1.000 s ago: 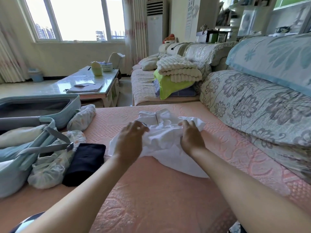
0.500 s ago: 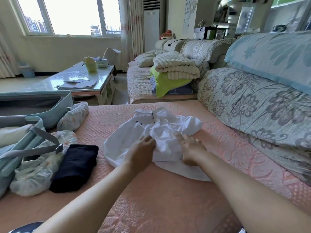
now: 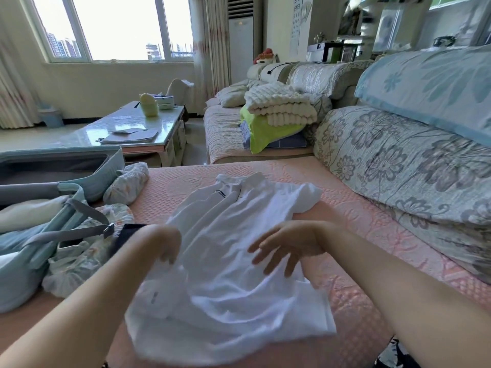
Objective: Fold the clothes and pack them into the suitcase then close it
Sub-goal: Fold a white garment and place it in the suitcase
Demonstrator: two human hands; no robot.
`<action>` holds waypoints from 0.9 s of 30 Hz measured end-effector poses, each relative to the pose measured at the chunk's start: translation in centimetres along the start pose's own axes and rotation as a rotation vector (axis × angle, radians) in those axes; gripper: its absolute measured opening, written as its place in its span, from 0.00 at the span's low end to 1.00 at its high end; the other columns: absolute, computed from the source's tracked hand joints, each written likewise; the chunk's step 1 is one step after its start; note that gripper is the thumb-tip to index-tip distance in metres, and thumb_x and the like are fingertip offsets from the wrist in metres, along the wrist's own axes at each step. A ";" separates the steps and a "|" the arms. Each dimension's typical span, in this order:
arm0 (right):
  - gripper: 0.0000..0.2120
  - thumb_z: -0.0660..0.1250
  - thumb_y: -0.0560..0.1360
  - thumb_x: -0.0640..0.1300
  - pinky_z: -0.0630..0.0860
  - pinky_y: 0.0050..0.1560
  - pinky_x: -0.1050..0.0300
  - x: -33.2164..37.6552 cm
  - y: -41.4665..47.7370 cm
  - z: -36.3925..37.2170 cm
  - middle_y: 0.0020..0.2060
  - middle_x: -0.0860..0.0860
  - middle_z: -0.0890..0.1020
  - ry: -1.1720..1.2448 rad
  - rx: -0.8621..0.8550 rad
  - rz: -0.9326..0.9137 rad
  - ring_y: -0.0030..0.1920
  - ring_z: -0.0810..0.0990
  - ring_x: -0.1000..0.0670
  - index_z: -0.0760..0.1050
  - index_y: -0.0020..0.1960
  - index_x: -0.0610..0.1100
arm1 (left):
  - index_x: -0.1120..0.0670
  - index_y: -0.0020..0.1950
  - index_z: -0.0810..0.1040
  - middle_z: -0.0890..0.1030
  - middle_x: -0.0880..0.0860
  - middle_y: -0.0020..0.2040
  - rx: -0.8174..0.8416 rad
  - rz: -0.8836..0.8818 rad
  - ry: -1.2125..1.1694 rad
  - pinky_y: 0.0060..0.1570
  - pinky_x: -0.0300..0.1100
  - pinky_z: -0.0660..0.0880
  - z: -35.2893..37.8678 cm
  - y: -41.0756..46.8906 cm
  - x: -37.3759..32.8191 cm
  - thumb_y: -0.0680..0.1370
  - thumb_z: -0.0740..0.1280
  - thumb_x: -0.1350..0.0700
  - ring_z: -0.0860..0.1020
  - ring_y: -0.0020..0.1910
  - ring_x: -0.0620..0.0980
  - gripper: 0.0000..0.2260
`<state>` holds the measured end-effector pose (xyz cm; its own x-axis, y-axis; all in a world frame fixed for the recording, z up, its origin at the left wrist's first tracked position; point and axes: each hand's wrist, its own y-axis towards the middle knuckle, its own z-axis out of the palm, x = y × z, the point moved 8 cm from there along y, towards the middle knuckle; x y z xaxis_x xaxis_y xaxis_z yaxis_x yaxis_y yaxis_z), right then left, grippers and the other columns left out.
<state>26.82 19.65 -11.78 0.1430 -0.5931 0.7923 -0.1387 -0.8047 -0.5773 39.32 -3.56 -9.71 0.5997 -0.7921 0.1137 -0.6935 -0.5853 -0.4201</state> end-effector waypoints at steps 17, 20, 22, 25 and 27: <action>0.17 0.67 0.76 0.48 0.76 0.37 0.55 -4.9 -3.2 -2.7 0.51 0.49 0.76 -0.613 -0.701 0.285 0.47 0.79 0.47 0.65 0.61 0.47 | 0.47 0.42 0.79 0.78 0.45 0.38 -0.091 0.813 -0.441 0.36 0.31 0.72 5.3 -7.6 -18.5 0.76 0.66 0.60 0.75 0.30 0.39 0.07; 0.29 0.62 0.78 0.43 0.76 0.53 0.49 -5.6 -5.9 -5.5 0.65 0.46 0.75 -0.930 -0.831 0.520 0.62 0.77 0.43 0.56 0.76 0.45 | 0.43 0.43 0.77 0.76 0.41 0.40 -0.226 0.853 -0.351 0.44 0.39 0.73 4.4 -7.3 -18.4 0.75 0.70 0.52 0.75 0.41 0.43 0.04; 0.33 0.64 0.78 0.41 0.75 0.57 0.49 -6.5 -7.3 -6.5 0.69 0.45 0.72 -0.968 -0.867 0.613 0.66 0.75 0.43 0.53 0.78 0.44 | 0.44 0.50 0.77 0.75 0.41 0.47 -0.256 0.875 -0.184 0.49 0.40 0.72 4.8 -7.1 -17.7 0.71 0.74 0.45 0.73 0.49 0.44 0.11; 0.26 0.67 0.76 0.42 0.74 0.58 0.48 -4.9 -6.5 -5.4 0.65 0.46 0.70 -1.056 -0.885 0.364 0.65 0.73 0.43 0.61 0.71 0.47 | 0.44 0.62 0.72 0.70 0.47 0.59 -0.193 0.825 -0.025 0.60 0.44 0.70 5.8 -5.8 -15.3 0.62 0.79 0.39 0.68 0.60 0.47 0.32; 0.16 0.67 0.75 0.49 0.75 0.54 0.53 -3.3 -5.2 -2.9 0.56 0.52 0.75 -0.924 -0.802 0.104 0.58 0.77 0.46 0.71 0.61 0.51 | 0.43 0.66 0.67 0.66 0.48 0.63 -0.189 0.761 0.065 0.62 0.47 0.70 6.3 -5.2 -13.7 0.61 0.80 0.40 0.65 0.62 0.49 0.38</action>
<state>24.25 25.91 -10.85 0.6907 -0.7124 0.1241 -0.7078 -0.7012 -0.0859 37.20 11.42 -14.75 -0.0883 -0.9921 -0.0889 -0.9637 0.1077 -0.2442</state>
